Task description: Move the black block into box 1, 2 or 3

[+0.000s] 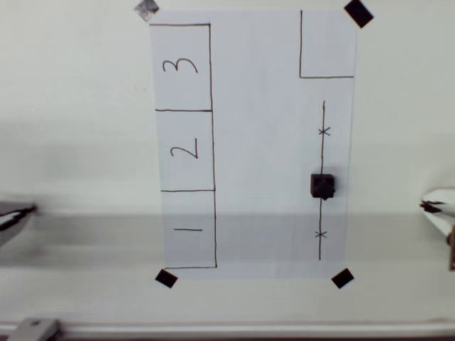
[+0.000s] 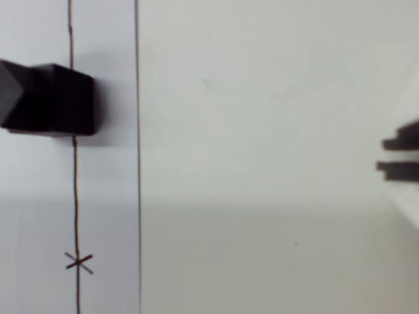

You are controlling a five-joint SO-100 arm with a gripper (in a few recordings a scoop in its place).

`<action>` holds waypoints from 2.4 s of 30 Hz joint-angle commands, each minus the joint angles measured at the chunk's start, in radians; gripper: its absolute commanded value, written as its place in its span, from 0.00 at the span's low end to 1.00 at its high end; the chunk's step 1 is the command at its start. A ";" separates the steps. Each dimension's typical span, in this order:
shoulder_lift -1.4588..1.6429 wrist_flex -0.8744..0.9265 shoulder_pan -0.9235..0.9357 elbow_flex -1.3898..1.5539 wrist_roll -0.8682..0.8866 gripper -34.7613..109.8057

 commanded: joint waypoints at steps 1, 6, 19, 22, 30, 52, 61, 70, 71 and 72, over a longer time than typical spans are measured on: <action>0.000 0.023 -0.023 0.011 -0.015 0.26; 0.000 0.023 -0.014 0.011 -0.017 0.26; -0.135 -0.067 -0.021 -0.038 -0.072 0.24; -0.213 -0.074 -0.021 -0.121 -0.057 0.24; -0.526 -0.107 -0.015 -0.426 -0.003 0.24; -1.342 -0.172 0.067 -1.068 0.000 0.34; -1.431 -0.172 0.083 -1.112 -0.104 0.41; -1.466 -0.172 0.069 -1.117 -0.144 0.45; -1.473 -0.172 0.066 -1.118 -0.143 0.45; -1.479 -0.172 0.061 -1.121 -0.140 0.45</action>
